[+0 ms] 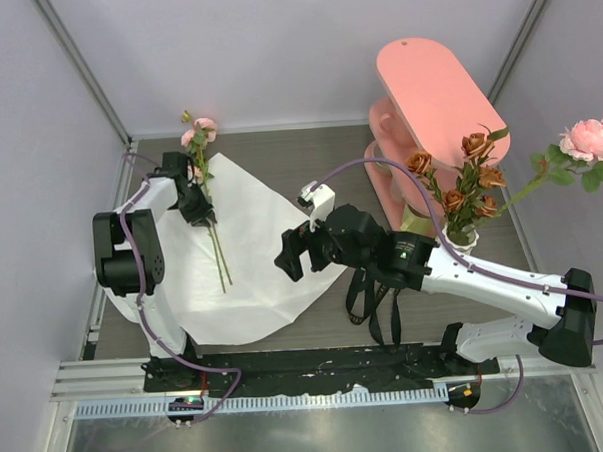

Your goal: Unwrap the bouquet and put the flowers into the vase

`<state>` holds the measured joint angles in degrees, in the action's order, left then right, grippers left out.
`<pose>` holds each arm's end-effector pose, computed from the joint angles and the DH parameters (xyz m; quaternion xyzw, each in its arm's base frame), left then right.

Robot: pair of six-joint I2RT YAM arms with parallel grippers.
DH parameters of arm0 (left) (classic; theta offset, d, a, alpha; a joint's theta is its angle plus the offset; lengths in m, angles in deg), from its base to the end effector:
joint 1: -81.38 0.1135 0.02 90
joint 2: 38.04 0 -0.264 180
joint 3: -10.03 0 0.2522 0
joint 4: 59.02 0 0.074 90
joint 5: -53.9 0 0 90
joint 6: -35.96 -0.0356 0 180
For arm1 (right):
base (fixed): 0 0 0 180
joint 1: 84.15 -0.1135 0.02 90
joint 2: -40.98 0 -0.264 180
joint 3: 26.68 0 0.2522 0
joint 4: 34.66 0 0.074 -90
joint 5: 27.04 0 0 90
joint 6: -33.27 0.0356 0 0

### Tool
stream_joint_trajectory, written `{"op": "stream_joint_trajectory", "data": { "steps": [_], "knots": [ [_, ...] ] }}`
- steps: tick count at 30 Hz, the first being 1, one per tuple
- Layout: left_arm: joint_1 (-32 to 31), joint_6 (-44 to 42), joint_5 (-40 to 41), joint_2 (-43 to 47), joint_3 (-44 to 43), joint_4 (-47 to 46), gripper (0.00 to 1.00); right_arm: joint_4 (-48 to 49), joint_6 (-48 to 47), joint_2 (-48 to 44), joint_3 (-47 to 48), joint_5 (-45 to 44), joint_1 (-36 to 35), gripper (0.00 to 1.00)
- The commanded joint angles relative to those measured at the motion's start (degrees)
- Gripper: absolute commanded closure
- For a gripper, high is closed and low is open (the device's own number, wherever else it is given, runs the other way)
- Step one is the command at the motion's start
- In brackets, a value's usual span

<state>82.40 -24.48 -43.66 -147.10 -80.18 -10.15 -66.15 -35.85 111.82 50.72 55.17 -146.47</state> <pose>0.3863 0.0022 0.1804 -0.2459 0.9477 -0.1102 0.1709 0.1357 0.2484 0.3456 -0.2634 0.7996 0.3134 0.4393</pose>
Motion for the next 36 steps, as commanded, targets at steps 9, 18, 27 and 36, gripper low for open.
{"op": "stream_joint_trajectory", "data": {
  "steps": [9, 18, 27, 36],
  "knots": [
    [-0.5, -0.8, 1.7, -3.3, -3.5, 2.2, 0.78, 2.1, -0.3, -1.0, 0.1, -0.1, -0.3, 0.05],
    [-3.4, -1.7, 3.1, -4.8, -4.4, 3.1, 0.87, 2.1, 0.5, -1.0, 0.0, 0.2, -0.4, 0.05],
    [-5.1, -2.8, -0.2, 5.9, -0.7, -1.1, 1.00, 0.4, 2.6, -1.3, 0.3, -2.7, -0.3, 0.05],
    [-5.2, 2.0, -17.3, 25.4, 13.3, -19.2, 1.00, 0.3, 9.4, 0.9, 3.1, -8.9, 0.3, 0.02]
  ]
}}
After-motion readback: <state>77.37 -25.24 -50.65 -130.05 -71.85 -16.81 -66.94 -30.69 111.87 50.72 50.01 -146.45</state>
